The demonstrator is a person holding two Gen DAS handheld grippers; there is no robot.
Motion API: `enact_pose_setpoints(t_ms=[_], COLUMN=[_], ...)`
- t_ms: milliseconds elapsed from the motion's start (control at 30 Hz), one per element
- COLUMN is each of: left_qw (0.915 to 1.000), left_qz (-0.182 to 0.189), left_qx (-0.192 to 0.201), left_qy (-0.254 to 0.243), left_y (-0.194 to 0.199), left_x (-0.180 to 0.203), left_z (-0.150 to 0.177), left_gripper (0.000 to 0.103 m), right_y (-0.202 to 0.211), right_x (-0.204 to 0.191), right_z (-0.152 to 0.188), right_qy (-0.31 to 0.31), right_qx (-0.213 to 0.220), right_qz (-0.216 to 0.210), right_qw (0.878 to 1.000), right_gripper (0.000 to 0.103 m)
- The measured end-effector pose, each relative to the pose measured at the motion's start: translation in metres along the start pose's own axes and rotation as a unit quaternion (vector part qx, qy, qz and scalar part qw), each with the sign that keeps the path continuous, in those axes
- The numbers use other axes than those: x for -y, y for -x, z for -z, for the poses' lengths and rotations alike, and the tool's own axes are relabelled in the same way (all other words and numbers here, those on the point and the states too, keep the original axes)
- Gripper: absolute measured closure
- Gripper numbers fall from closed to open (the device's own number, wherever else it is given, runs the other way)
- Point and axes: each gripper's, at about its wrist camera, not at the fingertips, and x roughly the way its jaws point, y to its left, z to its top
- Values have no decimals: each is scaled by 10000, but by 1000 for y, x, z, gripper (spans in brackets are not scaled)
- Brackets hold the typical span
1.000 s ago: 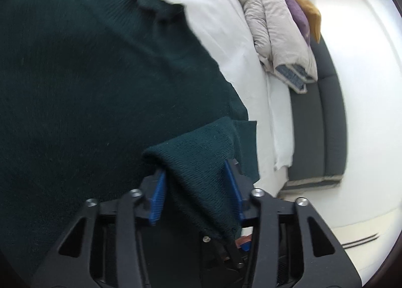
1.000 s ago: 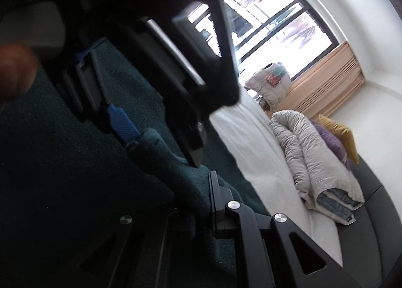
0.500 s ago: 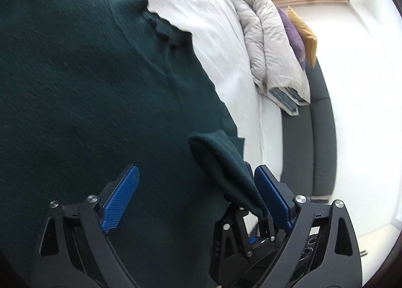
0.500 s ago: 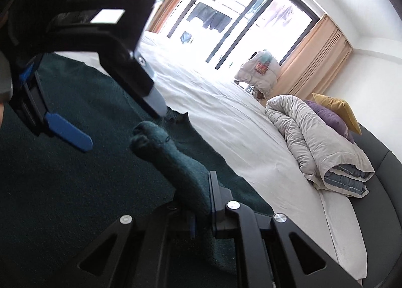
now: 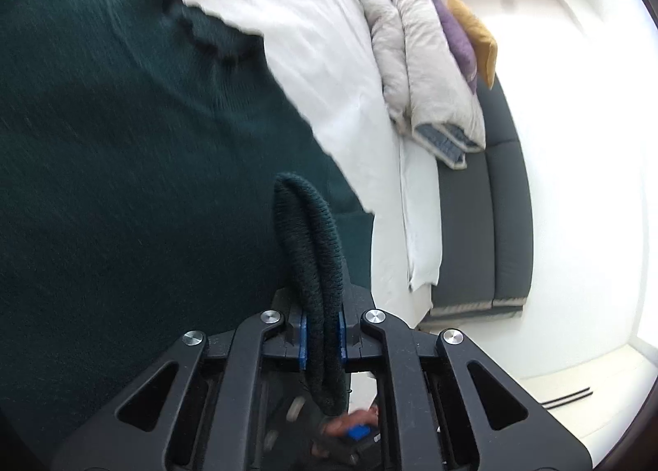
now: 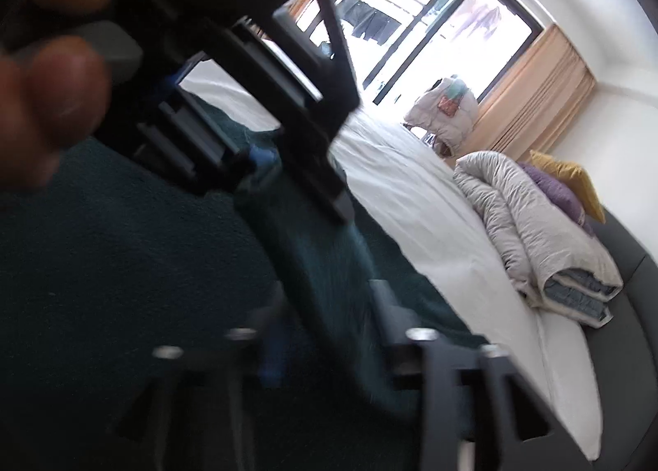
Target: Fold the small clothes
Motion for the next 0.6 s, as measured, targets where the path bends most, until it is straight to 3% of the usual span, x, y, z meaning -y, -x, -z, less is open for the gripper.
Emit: enact_pose_setpoints(t_ms=[67,133,167,233,267,300,367,400,433,500,600], left_qw=[9999,9997,9996,9989,9983,9974,9955,9948,9944,9930,9921], left_qz=[-22,-21,-36,-122,-166,-224,-313,-325,-338,-430,-531], left_qx=[76,165,209,301,353,416,512,579,615,678,689], left_qy=[-71,-156,-188,-334,-434,-551,-737,-777,-785,-864,-904], left_y=[8,17,23,32,39,47,61,69,75,91,110], left_x=[3,7,10,16,20,26,34,36,37,39,33], left_z=[-4,-7,-8,-10,-9,-9,-8,-8,-9,-8,-4], left_gripper=[95,96,96,96,96,96,96,96,96,96,96], right_y=[15,23,27,30,29,25,8,-4,-13,-26,-52], right_x=[10,27,44,79,99,122,153,164,169,173,169], right_z=[4,9,14,30,42,60,100,124,140,158,162], right_qy=[-313,-803,-1327,-2401,-3063,-3882,-5311,-6010,-6413,-6837,-7057], right_qx=[114,-59,-159,-313,-399,-467,-671,-791,-792,-750,-805], right_qz=[-15,-296,-584,-1122,-1491,-1958,-2605,-2853,-3008,-3181,-3499], right_qw=[9994,9963,9893,9637,9393,8993,8035,7424,7014,6524,6108], right_gripper=[32,32,32,33,33,33,34,34,34,34,34])
